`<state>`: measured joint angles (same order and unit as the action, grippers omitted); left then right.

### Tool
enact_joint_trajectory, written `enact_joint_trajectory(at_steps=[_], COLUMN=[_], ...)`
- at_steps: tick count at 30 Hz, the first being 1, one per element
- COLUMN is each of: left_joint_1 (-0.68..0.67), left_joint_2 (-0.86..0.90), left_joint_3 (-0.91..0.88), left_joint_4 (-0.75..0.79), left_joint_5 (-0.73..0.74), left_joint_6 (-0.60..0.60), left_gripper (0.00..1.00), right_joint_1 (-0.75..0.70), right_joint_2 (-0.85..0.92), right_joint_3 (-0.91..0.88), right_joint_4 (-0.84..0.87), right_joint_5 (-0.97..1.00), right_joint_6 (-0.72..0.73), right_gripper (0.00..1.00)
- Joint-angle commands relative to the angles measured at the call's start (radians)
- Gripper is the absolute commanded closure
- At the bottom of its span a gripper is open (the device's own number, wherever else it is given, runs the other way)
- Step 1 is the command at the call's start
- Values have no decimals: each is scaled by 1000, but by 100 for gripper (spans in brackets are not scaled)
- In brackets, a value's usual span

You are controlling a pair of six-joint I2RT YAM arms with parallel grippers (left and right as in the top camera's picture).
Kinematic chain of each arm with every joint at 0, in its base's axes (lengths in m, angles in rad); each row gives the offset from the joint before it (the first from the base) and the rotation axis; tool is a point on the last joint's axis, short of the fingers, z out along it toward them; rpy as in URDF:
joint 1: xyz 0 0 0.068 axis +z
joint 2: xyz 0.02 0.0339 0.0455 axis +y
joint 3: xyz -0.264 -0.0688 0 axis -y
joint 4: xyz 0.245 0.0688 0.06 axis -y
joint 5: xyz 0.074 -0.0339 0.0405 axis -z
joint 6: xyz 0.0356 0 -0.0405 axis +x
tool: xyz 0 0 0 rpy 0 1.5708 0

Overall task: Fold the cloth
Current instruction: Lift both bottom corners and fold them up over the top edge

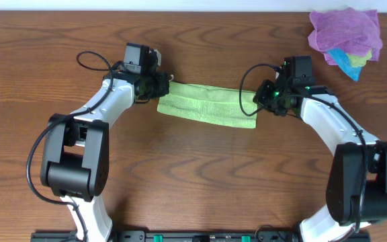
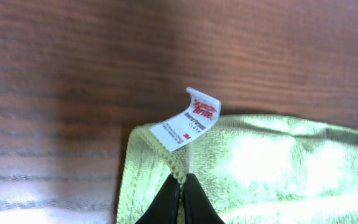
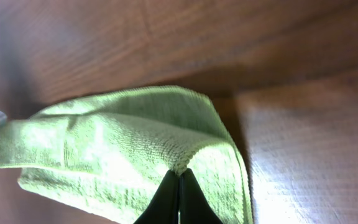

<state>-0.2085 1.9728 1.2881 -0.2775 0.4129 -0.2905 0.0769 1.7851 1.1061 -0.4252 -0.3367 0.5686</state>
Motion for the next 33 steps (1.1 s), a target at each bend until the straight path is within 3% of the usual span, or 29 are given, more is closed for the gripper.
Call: enact_joint_trajectory(at_steps=[1,18,19,21,24,28,33], left_joint_1=[2,2,2,3,6,13,12], left_joint_2=[6,6,6,6,6,5,-5], left_joint_3=[24,24,24,24,24,42,112], left_joint_4=[-13,-64,-64,-64,-63,-99,-195], left_joint_5=[25,-31,-31,-31,-31,-20,-20], left_joint_6=[26,33,33,32,33,33,73], left_gripper=[94,94,94,91,81,71,72], right_joint_1=[9,10,10,10,10,10,10], right_joint_2=[13,13,13,13,13,12,12], right_joint_3=[19,19,19,19,19,19,19], right_joint_4=[-19,-88,-88,-88,-88,-92,-100], right_joint_5=[14,53,53,52,52,51,51], right_joint_6=[-16,-32,-32,-34,-65,-77,-77], right_gripper=[98,98,93,57,38,30,29])
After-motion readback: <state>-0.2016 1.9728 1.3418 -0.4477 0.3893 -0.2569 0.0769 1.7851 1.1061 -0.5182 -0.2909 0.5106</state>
